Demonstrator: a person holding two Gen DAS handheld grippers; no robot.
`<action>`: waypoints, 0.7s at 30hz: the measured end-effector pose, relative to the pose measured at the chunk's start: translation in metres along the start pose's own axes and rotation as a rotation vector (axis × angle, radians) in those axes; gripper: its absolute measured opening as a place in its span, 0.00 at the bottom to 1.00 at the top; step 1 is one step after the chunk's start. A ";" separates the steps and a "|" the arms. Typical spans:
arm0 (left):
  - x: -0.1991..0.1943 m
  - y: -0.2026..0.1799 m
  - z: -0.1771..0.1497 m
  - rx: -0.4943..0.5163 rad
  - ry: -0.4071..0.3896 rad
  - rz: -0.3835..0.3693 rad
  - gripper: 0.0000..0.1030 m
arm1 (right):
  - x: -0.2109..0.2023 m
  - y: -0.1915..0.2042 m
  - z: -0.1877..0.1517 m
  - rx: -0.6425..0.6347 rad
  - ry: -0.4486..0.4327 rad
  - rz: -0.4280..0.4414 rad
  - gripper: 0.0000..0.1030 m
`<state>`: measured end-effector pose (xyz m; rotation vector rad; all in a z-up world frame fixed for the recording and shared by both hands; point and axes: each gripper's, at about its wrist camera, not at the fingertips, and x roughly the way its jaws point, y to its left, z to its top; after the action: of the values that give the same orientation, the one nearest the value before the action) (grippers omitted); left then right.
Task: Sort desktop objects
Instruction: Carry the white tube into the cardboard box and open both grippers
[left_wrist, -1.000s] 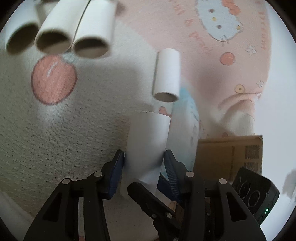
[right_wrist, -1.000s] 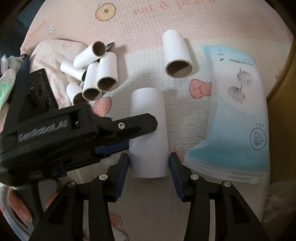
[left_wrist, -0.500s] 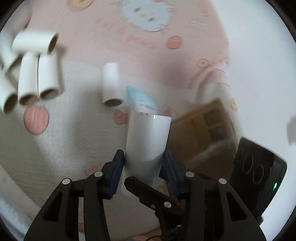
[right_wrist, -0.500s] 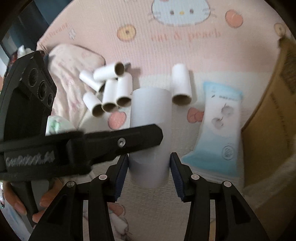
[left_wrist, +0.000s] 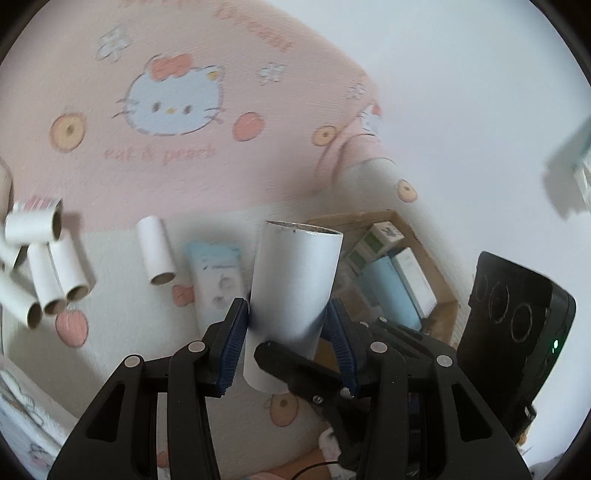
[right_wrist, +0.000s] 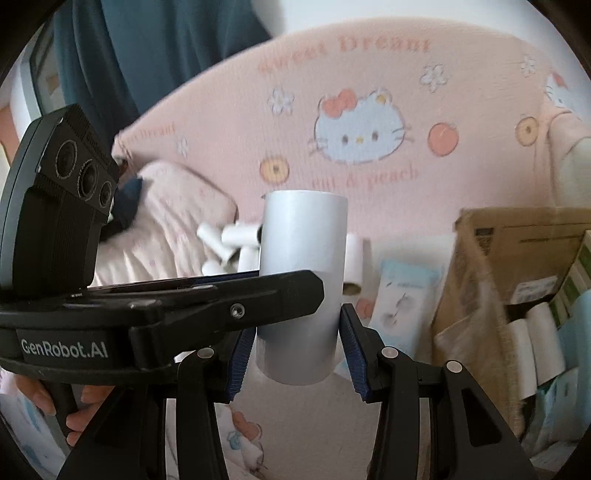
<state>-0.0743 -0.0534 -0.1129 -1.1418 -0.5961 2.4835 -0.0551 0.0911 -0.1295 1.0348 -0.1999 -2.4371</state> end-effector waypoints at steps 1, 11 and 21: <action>0.001 -0.004 -0.001 0.013 0.005 0.000 0.47 | -0.004 -0.003 0.001 0.010 -0.014 0.005 0.41; 0.020 -0.061 0.007 0.129 0.033 -0.016 0.47 | -0.045 -0.026 0.009 -0.035 -0.061 -0.063 0.41; 0.045 -0.096 0.035 0.239 0.032 -0.036 0.38 | -0.071 -0.075 0.017 0.037 -0.030 -0.083 0.40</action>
<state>-0.1168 0.0409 -0.0720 -1.0658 -0.2974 2.4220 -0.0525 0.1897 -0.0955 1.0420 -0.2172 -2.5333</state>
